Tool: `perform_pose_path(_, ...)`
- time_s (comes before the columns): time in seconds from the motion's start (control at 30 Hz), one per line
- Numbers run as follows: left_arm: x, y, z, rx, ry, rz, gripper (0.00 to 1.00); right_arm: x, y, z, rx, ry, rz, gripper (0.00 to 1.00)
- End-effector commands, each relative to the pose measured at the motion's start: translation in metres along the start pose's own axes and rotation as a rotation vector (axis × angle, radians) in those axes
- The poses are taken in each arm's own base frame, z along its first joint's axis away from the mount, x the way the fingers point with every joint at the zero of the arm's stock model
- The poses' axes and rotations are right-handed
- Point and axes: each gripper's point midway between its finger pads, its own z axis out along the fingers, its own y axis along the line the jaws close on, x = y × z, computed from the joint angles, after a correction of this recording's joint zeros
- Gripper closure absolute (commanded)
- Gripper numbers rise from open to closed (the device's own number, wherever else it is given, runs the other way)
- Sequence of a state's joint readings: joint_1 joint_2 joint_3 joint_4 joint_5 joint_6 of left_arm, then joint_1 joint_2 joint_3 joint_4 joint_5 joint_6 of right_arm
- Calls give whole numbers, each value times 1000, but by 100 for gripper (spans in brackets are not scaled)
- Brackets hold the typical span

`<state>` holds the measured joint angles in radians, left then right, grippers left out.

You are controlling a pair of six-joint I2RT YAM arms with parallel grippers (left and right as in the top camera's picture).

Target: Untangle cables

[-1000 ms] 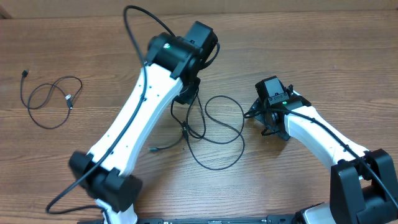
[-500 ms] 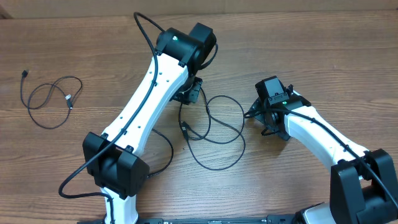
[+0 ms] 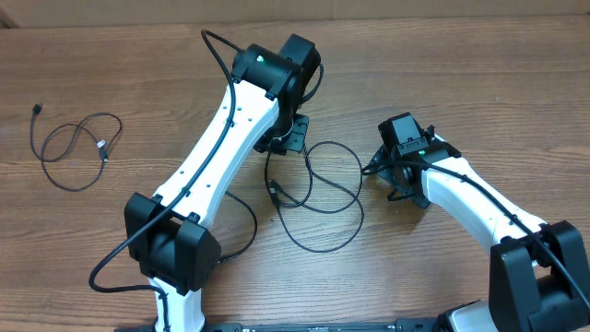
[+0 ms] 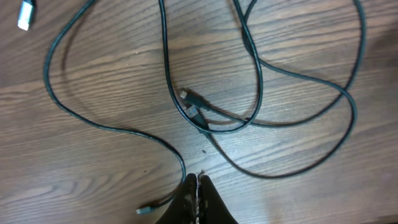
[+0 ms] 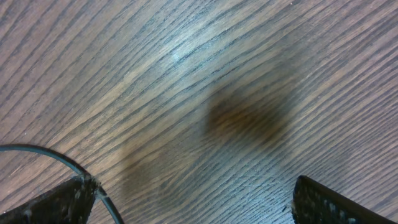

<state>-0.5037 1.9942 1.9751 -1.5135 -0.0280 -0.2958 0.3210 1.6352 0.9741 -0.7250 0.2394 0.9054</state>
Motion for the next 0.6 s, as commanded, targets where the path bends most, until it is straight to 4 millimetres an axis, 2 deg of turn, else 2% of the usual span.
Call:
perform_pose_path(0.0, 3, 7, 24, 2, 50, -103, 95, -2, 0, -3, -10, -10, 13, 0)
perform_pose_path(0.07, 4, 10, 33, -1, 60, -133, 90, -1, 1, -3, -14, -3, 14, 0)
perform_pose_path(0.17, 4, 12, 49, -3, 63, -173, 88, 7, 6, -3, -45, 41, 13, 0)
perform_pose_path(0.23, 1, 11, 59, 0, 48, -197, 87, 7, 6, -3, -46, 43, 13, 0)
perform_pose_path(0.3, -4, 10, 68, 7, 29, -223, 81, 7, 6, -3, -45, 43, 13, 0)
perform_pose_path(0.4, -9, 8, 84, 17, 0, -270, 80, 7, 6, -3, -45, 43, 13, 0)
perform_pose_path(0.43, -10, 8, 89, 21, -8, -282, 76, 7, 6, -3, -45, 43, 13, 0)
perform_pose_path(0.57, -10, 8, 108, 25, -20, -329, 74, 7, 6, -3, -46, 43, 13, 0)
